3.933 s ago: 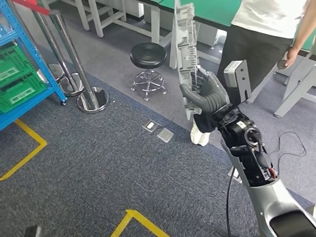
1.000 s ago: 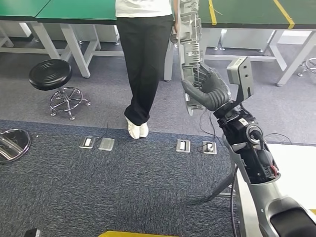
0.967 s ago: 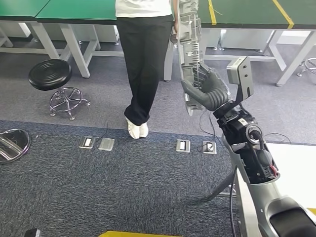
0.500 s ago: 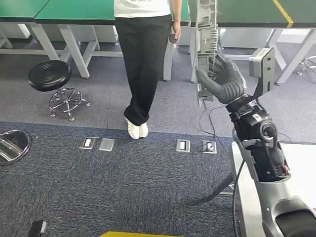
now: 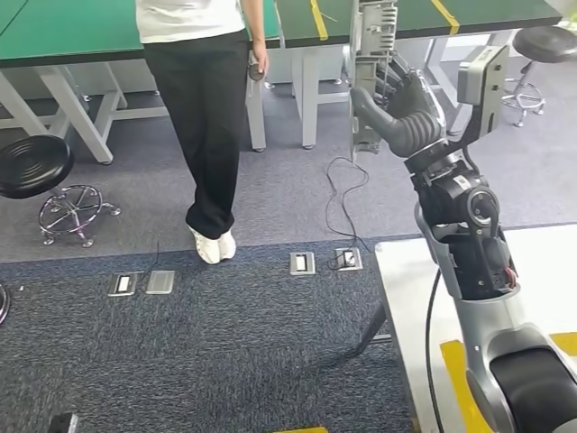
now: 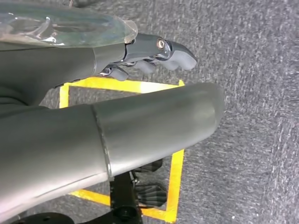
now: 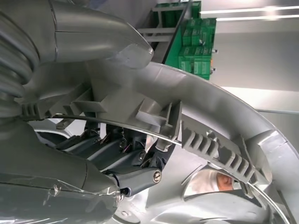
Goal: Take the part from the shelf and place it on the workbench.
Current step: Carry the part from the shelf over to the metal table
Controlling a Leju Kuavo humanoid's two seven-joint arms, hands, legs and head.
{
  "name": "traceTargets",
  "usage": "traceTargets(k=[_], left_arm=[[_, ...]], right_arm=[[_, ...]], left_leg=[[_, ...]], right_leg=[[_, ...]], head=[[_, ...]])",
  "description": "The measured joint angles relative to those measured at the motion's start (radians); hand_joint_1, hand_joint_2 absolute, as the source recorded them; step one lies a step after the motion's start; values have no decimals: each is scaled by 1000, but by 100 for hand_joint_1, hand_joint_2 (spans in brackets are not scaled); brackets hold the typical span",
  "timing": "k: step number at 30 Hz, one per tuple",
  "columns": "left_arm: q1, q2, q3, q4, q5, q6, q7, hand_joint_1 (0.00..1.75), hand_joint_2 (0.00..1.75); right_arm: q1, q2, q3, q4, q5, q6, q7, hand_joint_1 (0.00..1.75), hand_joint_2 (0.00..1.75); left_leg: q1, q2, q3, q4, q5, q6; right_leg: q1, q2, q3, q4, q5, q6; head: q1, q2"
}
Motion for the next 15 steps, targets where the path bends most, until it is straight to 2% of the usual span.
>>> traceTargets(k=[1, 3, 5, 6, 8, 9, 10, 11, 13, 15], left_arm=[[-1, 1, 0, 0, 0, 0, 0, 0, 0], [-2, 1, 0, 0, 0, 0, 0, 0, 0], [-3, 0, 0, 0, 0, 0, -1, 0, 0], [-3, -1, 0, 0, 0, 0, -1, 0, 0], [-2, -1, 0, 0, 0, 0, -1, 0, 0], [-2, -2, 0, 0, 0, 0, -1, 0, 0], [-1, -2, 0, 0, 0, 0, -1, 0, 0], [-1, -2, 0, 0, 0, 0, -1, 0, 0], [-1, -4, 0, 0, 0, -1, -1, 0, 0], [-2, -4, 0, 0, 0, -1, -1, 0, 0]], right_arm=[[-3, 0, 0, 3, 0, 0, -1, 175, 175], [-5, 0, -1, 8, 2, 0, -2, 175, 175], [-7, -1, -4, 15, 4, 1, -4, 175, 175], [-9, -1, -5, 19, 5, 2, -7, 175, 175], [-10, -1, -6, 27, 8, 4, -14, 175, 175], [-10, -1, -6, 31, 11, 5, -16, 175, 175], [-9, -1, -6, 35, 13, 5, -17, 175, 175], [-8, -1, -6, 39, 16, 5, -17, 175, 175], [-8, -1, -7, 46, 19, 4, -18, 175, 175], [-9, -1, -8, 52, 20, 3, -20, 175, 175]], left_leg=[[-2, -2, 7, -15, 0, 1], [-1, 10, 11, -25, 5, 5], [3, 23, 18, -37, 11, 13], [5, 29, 20, -42, 13, 16], [5, 40, 21, -42, 13, 17], [5, 45, 21, -42, 12, 17], [5, 50, 21, -41, 11, 17], [6, 55, 23, -41, 10, 15], [8, 63, 26, -36, 4, 8], [6, 69, 24, -28, -2, -3]], right_leg=[[-1, 6, -2, -1, 2, 5], [-4, 13, -5, -2, 2, 15], [-3, -7, -23, 39, -27, 25], [-3, -22, -45, 92, -58, 29], [-5, -42, -107, 233, -125, 38], [-8, -46, -130, 286, -143, 41], [-10, -49, -139, 305, -143, 44], [-14, -52, -129, 287, -125, 46], [-19, -68, -61, 147, -54, 52], [-15, -86, -3, 26, -13, 51]], head=[[0, 0], [0, 0], [6, 0], [10, 0], [18, 0], [22, 0], [24, 0], [26, 0], [33, 0], [42, 0]])
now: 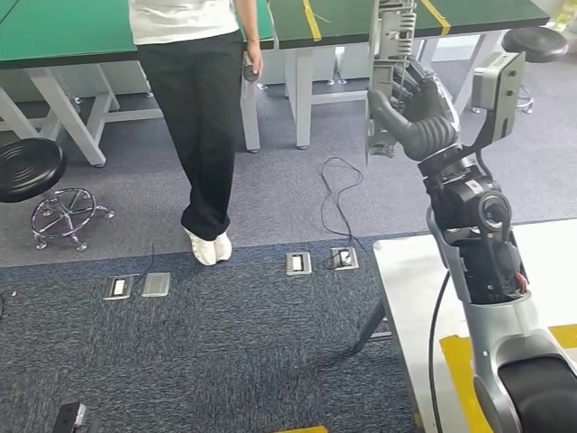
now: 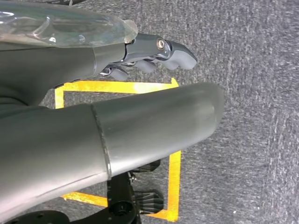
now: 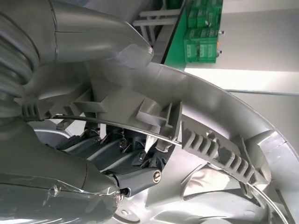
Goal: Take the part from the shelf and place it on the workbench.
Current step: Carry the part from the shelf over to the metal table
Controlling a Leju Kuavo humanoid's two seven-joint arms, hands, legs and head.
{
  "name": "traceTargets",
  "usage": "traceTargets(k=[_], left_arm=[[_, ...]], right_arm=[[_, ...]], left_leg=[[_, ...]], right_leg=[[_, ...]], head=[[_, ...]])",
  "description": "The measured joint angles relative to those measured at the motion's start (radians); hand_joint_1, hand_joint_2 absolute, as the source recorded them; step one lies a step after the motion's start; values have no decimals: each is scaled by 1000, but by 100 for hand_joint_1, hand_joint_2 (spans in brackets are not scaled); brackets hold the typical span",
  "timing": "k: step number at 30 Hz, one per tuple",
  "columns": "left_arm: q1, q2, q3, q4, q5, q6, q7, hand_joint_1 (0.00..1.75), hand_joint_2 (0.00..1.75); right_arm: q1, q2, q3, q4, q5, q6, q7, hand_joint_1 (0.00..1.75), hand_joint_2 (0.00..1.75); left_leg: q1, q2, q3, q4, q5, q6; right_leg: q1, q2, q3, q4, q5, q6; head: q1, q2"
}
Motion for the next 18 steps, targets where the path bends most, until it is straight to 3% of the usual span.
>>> traceTargets(k=[3, 5, 6, 8, 10, 11, 12, 13, 15, 16, 18], left_arm=[[0, 0, 0, 0, -1, 0, 0, 0, 0], [-1, -1, 0, 0, -2, 0, 0, 0, 0], [-2, -2, 0, 0, -3, 0, 0, 0, 0], [0, -2, 0, 0, -3, 0, 1, 0, 0], [2, -3, 0, 0, -4, 0, 1, 0, 0], [3, -3, 0, 0, -4, 0, 1, 0, 0], [2, -3, 0, 0, -5, 0, 1, 0, 0], [2, -3, 0, 0, -5, 0, 1, 0, 0], [0, 0, 0, 0, -5, 0, 1, 0, 0], [-1, 1, 0, 0, -5, 0, 1, 0, 0], [-2, 3, 0, 0, -6, 0, 2, 0, 0]], right_arm=[[0, 0, 0, 8, 0, -1, -3, 175, 175], [0, 0, -1, 12, 1, -2, -3, 175, 175], [0, 0, -1, 13, 2, -2, -4, 175, 175], [1, 0, -1, 14, 4, -3, -6, 175, 175], [2, 0, -1, 17, 4, -3, -7, 175, 175], [2, 0, -1, 19, 4, -3, -7, 175, 175], [2, 0, -1, 20, 4, -3, -7, 175, 175], [2, 0, -1, 21, 4, -3, -7, 175, 175], [2, 0, -1, 22, 7, -3, -8, 175, 175], [2, 0, -1, 23, 10, -4, -8, 175, 175], [4, 0, -2, 25, 17, -5, -8, 175, 175]], left_leg=[[-3, 13, -4, 5, -2, -13], [1, 8, -13, 29, -22, -21], [2, -1, -31, 70, -47, -25], [3, -20, -98, 209, -111, -27], [2, -26, -155, 314, -137, -24], [1, -27, -158, 311, -122, -20], [0, -29, -140, 265, -90, -14], [-2, -36, -106, 191, -50, -6], [-7, -57, -42, 56, 1, 4], [-9, -63, -27, 23, 9, 6], [-13, -58, -21, 8, 9, 7]], right_leg=[[6, 10, 6, -22, 1, -21], [7, 21, 8, -25, 5, -34], [6, 26, 9, -27, 6, -40], [8, 36, 8, -28, 7, -48], [12, 49, 8, -28, 8, -51], [13, 56, 8, -28, 8, -52], [14, 64, 9, -28, 8, -52], [14, 72, 10, -28, 9, -52], [15, 85, 8, -27, 9, -50], [14, 90, 6, -27, 10, -47], [10, 101, 2, -30, 14, -37]], head=[[-6, 0], [-13, 0], [-18, 0], [-31, 0], [-38, 0], [-40, 0], [-41, 0], [-41, 0], [-42, 0], [-42, 0], [-43, 0]])
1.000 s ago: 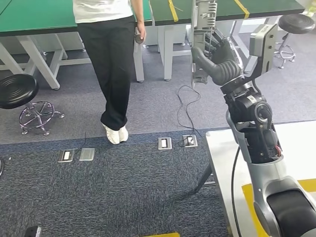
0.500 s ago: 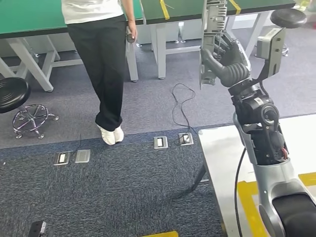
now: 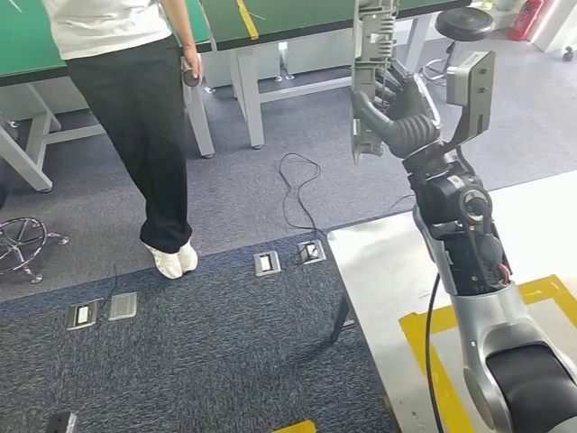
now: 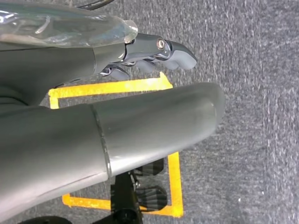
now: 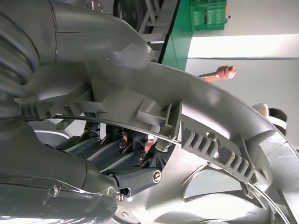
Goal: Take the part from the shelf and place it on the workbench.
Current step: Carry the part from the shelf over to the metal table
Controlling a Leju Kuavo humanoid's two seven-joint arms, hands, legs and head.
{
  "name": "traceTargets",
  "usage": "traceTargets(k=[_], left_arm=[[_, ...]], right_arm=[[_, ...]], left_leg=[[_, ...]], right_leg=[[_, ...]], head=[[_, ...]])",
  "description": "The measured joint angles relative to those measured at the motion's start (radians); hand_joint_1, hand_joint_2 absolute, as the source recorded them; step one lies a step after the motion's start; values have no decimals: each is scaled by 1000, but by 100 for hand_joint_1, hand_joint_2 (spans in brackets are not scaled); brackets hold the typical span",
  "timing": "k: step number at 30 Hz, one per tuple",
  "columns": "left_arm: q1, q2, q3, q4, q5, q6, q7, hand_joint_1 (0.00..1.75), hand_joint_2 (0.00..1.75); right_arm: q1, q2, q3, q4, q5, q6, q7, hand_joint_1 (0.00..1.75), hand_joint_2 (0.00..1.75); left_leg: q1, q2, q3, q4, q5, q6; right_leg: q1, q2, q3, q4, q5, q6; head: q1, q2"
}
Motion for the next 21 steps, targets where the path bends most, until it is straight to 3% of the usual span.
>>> traceTargets(k=[2, 3, 6, 7, 8, 9, 11, 13, 16, 18, 19, 21], left_arm=[[-2, 0, 0, 0, 0, 0, 1, 0, 0], [-3, 0, 0, 0, 0, -1, 1, 0, 0], [-1, -2, 0, 0, 0, -1, 2, 0, 0], [-1, -2, 0, 0, 0, -1, 2, 0, 0], [0, -3, 0, 0, 0, -1, 2, 0, 0], [0, -3, 0, 0, 0, -1, 2, 0, 0], [0, -5, 0, 0, 0, -1, 2, 0, 0], [0, -4, 0, 0, 0, -1, 3, 0, 0], [0, -4, 0, 0, 0, -1, 4, 0, 0], [0, -5, 0, 0, 0, -1, 4, 0, 0], [0, -5, 0, 0, 0, -1, 4, 0, 0], [2, -5, 0, 0, 0, -1, 4, 0, 0]], right_arm=[[3, -1, -2, 1, 3, -1, 1, 175, 175], [3, -2, -2, 1, 3, -2, 1, 175, 175], [5, -4, -3, 5, 11, -2, 0, 175, 175], [6, -5, -3, 7, 13, -3, 0, 175, 175], [8, -6, -3, 9, 15, -3, 0, 175, 175], [10, -6, -3, 11, 15, -4, 1, 175, 175], [12, -8, -4, 12, 15, -6, 1, 175, 175], [11, -8, -5, 14, 15, -6, 0, 175, 175], [11, -9, -7, 15, 15, -7, 0, 175, 175], [10, -9, -8, 16, 17, -8, -1, 175, 175], [9, -9, -7, 16, 20, -8, -2, 175, 175], [7, -9, -7, 17, 30, -9, -6, 175, 175]], left_leg=[[3, 12, 7, -12, 6, 7], [6, 19, 10, -19, 9, 11], [7, 36, 14, -24, 10, 18], [7, 42, 14, -24, 10, 18], [7, 47, 14, -23, 9, 17], [8, 51, 15, -22, 8, 16], [8, 59, 16, -18, 3, 9], [4, 66, 14, -10, -2, 0], [2, 80, 11, -7, -3, -13], [6, 72, 1, 20, -25, -23], [7, 60, -18, 63, -51, -27], [9, 39, -85, 202, -116, -32]], right_leg=[[-1, -9, -5, 11, -10, 10], [0, -22, -17, 39, -29, 14], [-3, -57, -100, 228, -125, 27], [-5, -61, -123, 278, -140, 31], [-8, -64, -128, 292, -137, 34], [-11, -68, -112, 261, -113, 36], [-12, -90, -40, 119, -46, 39], [-7, -111, 8, 18, -15, 33], [-1, -98, 8, 2, -13, 11], [-2, -86, 10, -3, -8, -2], [-3, -81, 11, -5, -5, -7], [-2, -69, 8, -5, -3, -14]], head=[[1, 0], [4, 0], [17, 0], [20, 0], [23, 0], [27, 0], [35, 0], [40, 0], [34, 0], [28, 0], [23, 0], [11, 0]])
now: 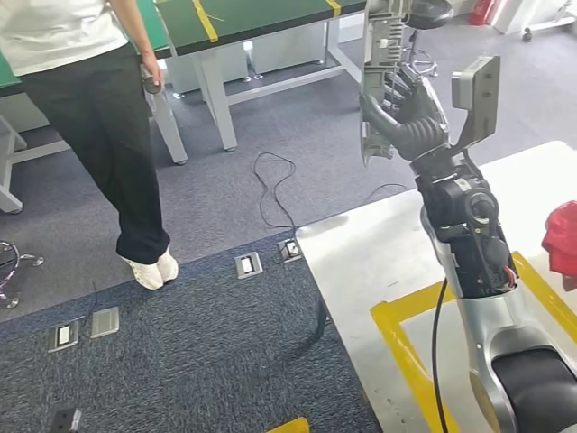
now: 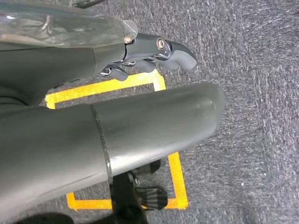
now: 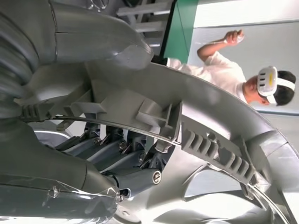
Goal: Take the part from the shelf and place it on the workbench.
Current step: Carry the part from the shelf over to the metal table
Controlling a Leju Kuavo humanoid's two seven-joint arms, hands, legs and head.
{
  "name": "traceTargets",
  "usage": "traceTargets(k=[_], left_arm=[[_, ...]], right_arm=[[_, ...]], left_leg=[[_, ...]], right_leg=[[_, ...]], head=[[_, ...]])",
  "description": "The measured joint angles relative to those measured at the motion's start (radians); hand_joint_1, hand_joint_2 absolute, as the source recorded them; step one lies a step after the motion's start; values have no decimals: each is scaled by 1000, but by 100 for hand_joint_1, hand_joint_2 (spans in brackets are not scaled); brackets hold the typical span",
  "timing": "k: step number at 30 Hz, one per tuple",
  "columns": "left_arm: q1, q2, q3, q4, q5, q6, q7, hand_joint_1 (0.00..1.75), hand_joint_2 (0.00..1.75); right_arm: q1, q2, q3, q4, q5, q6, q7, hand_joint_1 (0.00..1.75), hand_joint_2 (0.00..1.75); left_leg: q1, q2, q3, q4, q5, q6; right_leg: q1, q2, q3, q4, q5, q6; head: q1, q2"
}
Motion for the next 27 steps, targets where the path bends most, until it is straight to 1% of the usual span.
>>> traceTargets(k=[1, 2, 3, 4, 5, 6, 7, 8, 9, 10, 11, 12, 13, 14, 15, 16, 17, 18, 19, 20, 21, 22, 23, 24, 26, 27], left_arm=[[2, 0, 0, 0, 0, 0, 0, 0, 0], [3, -1, 0, 0, 0, 0, 0, 0, 0], [4, -1, 0, 0, 0, 0, 0, 0, 0], [4, -2, 0, 0, 0, 0, 0, 0, 0], [4, -1, 0, 0, 0, 0, 0, 0, 0], [3, 0, 0, 0, 0, 0, 0, 0, 0], [2, 1, 0, 0, 0, 0, 0, 0, 0], [1, 2, 0, 0, 0, 0, -1, 0, 0], [1, 3, 0, 0, 0, 0, -1, 0, 0], [1, 3, 0, 0, 0, 0, -1, 0, 0], [0, 3, 0, 0, 0, 0, -1, 0, 0], [-1, 2, 0, 0, 0, 0, -2, 0, 0], [-1, 2, 0, 0, 0, 0, -2, 0, 0], [0, 2, 0, 0, 0, 0, -2, 0, 0], [0, 1, 0, 0, 0, 0, -2, 0, 0], [1, 1, 0, 0, 0, 0, -2, 0, 0], [2, 1, 0, 0, 0, 0, -2, 0, 0], [2, 1, 0, 0, 0, 0, -2, 0, 0], [2, 0, 0, 0, 0, 0, -2, 0, 0], [2, -1, 0, 0, 0, 0, -2, 0, 0], [2, -1, 0, 0, 0, 0, -2, 0, 0], [2, 0, 0, 0, 0, 0, -2, 0, 0], [2, 0, 0, 0, 0, 0, -3, 0, 0], [2, 1, 0, 0, 0, 0, -3, 0, 0], [2, 1, 0, 0, 0, 0, -4, 0, 0], [1, 1, 0, 0, 0, 0, -4, 0, 0]], right_arm=[[0, 0, 0, 1, 5, 0, -1, 175, 175], [0, 0, 0, 2, 8, -1, -2, 175, 175], [0, 0, 0, 3, 10, -2, -2, 175, 175], [0, 0, 0, 4, 12, -2, -2, 175, 175], [0, 0, 0, 5, 15, -3, -2, 175, 175], [-1, 0, 0, 5, 19, -4, -2, 175, 175], [-1, 0, -1, 5, 25, -5, -2, 175, 175], [-1, 0, -1, 6, 32, -7, -3, 175, 175], [0, 0, -1, 6, 38, -8, -4, 175, 175], [0, 0, -2, 6, 45, -10, -4, 175, 175], [1, 0, -3, 7, 51, -11, -4, 175, 175], [2, 0, -4, 7, 54, -12, -5, 175, 175], [3, 0, -5, 7, 56, -12, -5, 175, 175], [4, 0, -6, 7, 58, -12, -6, 175, 175], [5, 0, -7, 7, 59, -13, -7, 175, 175], [7, 0, -7, 8, 60, -13, -8, 175, 175], [9, 0, -7, 9, 62, -14, -8, 175, 175], [11, 0, -8, 10, 62, -15, -9, 175, 175], [13, 0, -8, 12, 62, -16, -8, 175, 175], [14, 0, -9, 13, 63, -18, -8, 175, 175], [15, 0, -9, 13, 64, -19, -9, 175, 175], [14, 0, -10, 14, 66, -19, -9, 175, 175], [14, 0, -10, 14, 69, -19, -10, 175, 175], [14, 0, -11, 15, 72, -20, -10, 175, 175], [16, 0, -12, 15, 77, -21, -10, 175, 175], [16, 0, -13, 15, 77, -21, -10, 175, 175]], left_leg=[[0, -4, -32, 64, -22, 0], [0, -6, -52, 99, -26, 1], [0, -7, -51, 90, -9, 4], [0, -10, -31, 44, 22, 9], [-1, -17, 2, -29, 61, 14], [-2, -29, 38, -103, 91, 20], [-2, -37, 64, -158, 110, 23], [-4, -43, 79, -190, 117, 26], [-6, -44, 85, -201, 116, 27], [-6, -38, 86, -206, 117, 29], [-5, -32, 89, -211, 120, 33], [-3, -26, 92, -217, 123, 39], [-2, -20, 95, -223, 126, 43], [-1, -13, 97, -226, 127, 46], [-2, -9, 98, -227, 127, 48], [-2, -3, 98, -226, 126, 49], [-2, 2, 98, -226, 126, 49], [-2, 7, 98, -225, 125, 49], [-1, 11, 99, -224, 123, 47], [0, 15, 100, -221, 121, 44], [-1, 19, 101, -218, 117, 40], [-2, 22, 100, -212, 113, 35], [-4, 26, 98, -208, 111, 30], [-6, 30, 96, -206, 110, 26], [-6, 41, 94, -204, 108, 18], [-4, 38, 91, -195, 99, 14]], right_leg=[[1, 6, -1, 0, 1, -1], [2, 13, -1, 0, 1, -2], [3, 21, -1, 0, 1, -2], [4, 29, 0, 0, 1, -2], [4, 37, 0, 0, 2, -2], [5, 44, -1, 1, 1, -1], [6, 51, -2, 1, 2, 2], [6, 56, -4, 2, 3, 5], [6, 62, -6, 1, 4, 9], [4, 67, -7, -1, 6, 15], [3, 67, -8, 2, 3, 20], [2, 57, -14, 16, -9, 25], [3, 44, -28, 50, -32, 29], [2, 27, -52, 108, -65, 32], [2, 16, -83, 178, -100, 36], [0, 11, -112, 244, -126, 40], [-3, 8, -132, 289, -138, 44], [-6, 5, -133, 293, -129, 47], [-8, 1, -115, 258, -104, 49], [-11, -6, -83, 193, -68, 51], [-10, -20, -47, 120, -39, 53], [-8, -32, -19, 61, -19, 52], [-5, -40, -3, 25, -11, 48], [-2, -42, 0, 12, -13, 43], [0, -30, -2, 9, -10, 28], [0, -23, -2, 7, -8, 22]], head=[[-4, 0], [-7, 0], [-8, 0], [-10, 0], [-11, 0], [-12, 0], [-12, 0], [-12, 0], [-12, 0], [-11, 0], [-11, 0], [-9, 0], [-6, 0], [-2, 0], [3, 0], [6, 0], [9, 0], [12, 0], [16, 0], [20, 0], [23, 0], [27, 0], [28, 0], [27, 0], [21, 0], [18, 0]])
